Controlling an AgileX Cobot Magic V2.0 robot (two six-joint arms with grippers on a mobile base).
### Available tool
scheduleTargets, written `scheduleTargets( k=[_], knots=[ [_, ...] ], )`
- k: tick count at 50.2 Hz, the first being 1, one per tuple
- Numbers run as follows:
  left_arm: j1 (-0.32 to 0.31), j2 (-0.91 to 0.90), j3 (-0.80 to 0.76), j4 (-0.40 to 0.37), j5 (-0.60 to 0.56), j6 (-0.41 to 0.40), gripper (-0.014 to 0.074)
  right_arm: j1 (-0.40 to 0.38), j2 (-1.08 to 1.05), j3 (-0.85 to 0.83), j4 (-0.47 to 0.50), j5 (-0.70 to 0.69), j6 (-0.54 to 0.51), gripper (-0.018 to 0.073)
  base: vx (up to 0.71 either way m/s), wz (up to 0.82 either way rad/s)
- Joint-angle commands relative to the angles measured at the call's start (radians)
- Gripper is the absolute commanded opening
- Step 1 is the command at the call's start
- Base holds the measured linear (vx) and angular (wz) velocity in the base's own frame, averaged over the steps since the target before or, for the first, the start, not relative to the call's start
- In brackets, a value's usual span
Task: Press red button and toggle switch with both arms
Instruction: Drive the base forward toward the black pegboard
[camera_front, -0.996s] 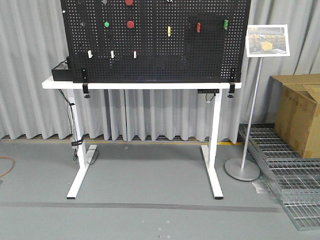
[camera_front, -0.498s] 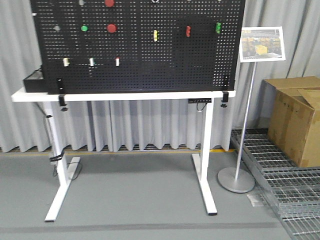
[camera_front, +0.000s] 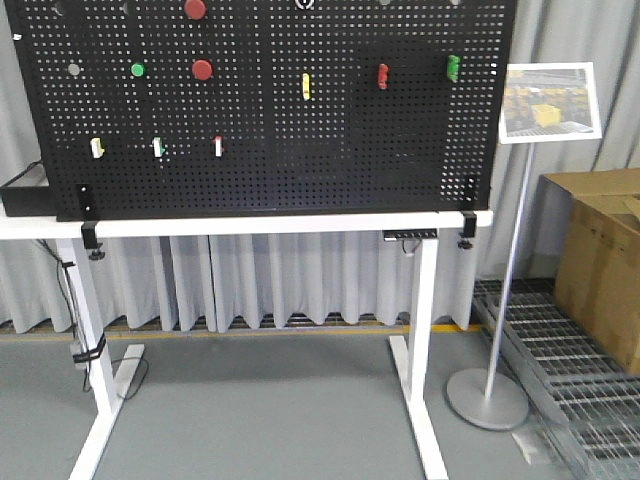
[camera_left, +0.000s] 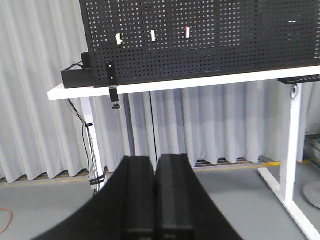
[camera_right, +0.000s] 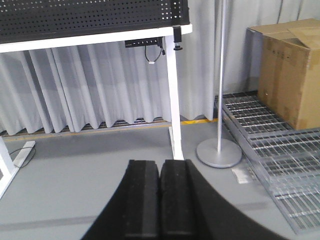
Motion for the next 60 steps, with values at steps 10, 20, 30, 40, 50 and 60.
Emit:
scheduleTargets(
  k=[10,20,30,40,50,60],
  knots=[
    [0.000,0.005,0.028,-0.002,-0.077,-0.008,0.0002,-0.005,0.002,0.000,-0.007,-0.083,-0.005,0.0000,0.42,0.03],
    [0.000,0.005,0.028,-0.002,-0.077,-0.008,0.0002,-0.005,0.002,0.000,-0.007,-0.083,-0.005,0.0000,0.42,0.03],
    [0.000,0.005,0.028,-0.002,-0.077,-0.008,0.0002,-0.005,0.002,0.000,-0.007,-0.083,-0.005,0.0000,0.40,0.03],
    [0.000,0.005,0.028,-0.002,-0.077,-0.008,0.0002,-0.005,0.002,0.000,-0.007,-0.083,-0.005,0.0000,0.39,0.02],
    [0.000,0.005,0.028,-0.002,-0.077,-0.008,0.0002,-0.005,0.002,0.000,-0.007,-0.083,-0.005,0.0000,0.38,0.02],
    [0.000,0.005,0.028,-0.002,-0.077,-0.008,0.0002,-0.005,0.002,0.000,-0.007,-0.083,-0.005,0.0000,0.36,0.01]
  ],
)
